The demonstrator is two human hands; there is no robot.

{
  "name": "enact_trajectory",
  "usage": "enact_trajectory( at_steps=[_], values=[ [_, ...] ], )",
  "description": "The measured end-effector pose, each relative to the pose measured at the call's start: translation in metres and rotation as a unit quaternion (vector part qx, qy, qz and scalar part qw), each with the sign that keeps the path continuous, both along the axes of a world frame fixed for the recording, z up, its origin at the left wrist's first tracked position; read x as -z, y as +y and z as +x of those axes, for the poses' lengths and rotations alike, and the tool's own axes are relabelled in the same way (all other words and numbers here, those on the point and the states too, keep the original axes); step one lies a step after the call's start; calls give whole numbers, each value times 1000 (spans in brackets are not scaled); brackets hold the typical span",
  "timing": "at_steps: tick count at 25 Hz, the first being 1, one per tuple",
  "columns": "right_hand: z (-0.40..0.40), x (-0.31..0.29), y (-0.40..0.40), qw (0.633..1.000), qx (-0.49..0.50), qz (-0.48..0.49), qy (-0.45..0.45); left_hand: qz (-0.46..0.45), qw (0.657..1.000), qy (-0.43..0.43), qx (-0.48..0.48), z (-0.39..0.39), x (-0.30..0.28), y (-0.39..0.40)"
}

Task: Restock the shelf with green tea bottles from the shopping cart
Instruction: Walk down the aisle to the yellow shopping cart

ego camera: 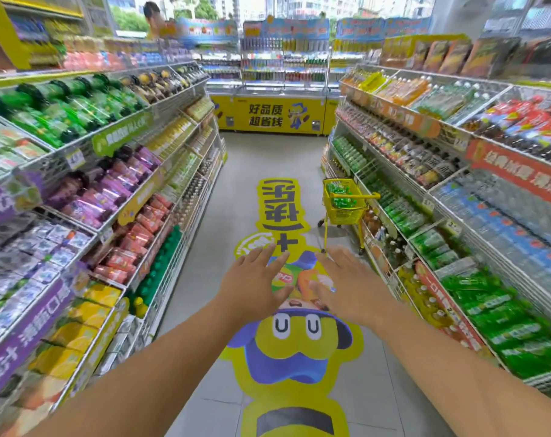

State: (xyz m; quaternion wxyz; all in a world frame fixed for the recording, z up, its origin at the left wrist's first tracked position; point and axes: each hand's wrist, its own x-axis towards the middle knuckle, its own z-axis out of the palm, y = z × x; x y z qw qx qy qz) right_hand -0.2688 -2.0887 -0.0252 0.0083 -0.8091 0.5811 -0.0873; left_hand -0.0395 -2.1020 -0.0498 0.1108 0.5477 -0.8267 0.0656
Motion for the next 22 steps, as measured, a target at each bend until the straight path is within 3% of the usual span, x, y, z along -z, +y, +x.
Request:
enact_trajectory(
  at_steps=[10, 22],
  values=[
    [57, 6, -216, 999, 36, -11, -10, 1, 1000, -6, 22, 41, -5, -239],
    [-9, 28, -471, 998, 59, -16, -26, 1, 1000, -4, 28, -9, -1, -493]
  ],
)
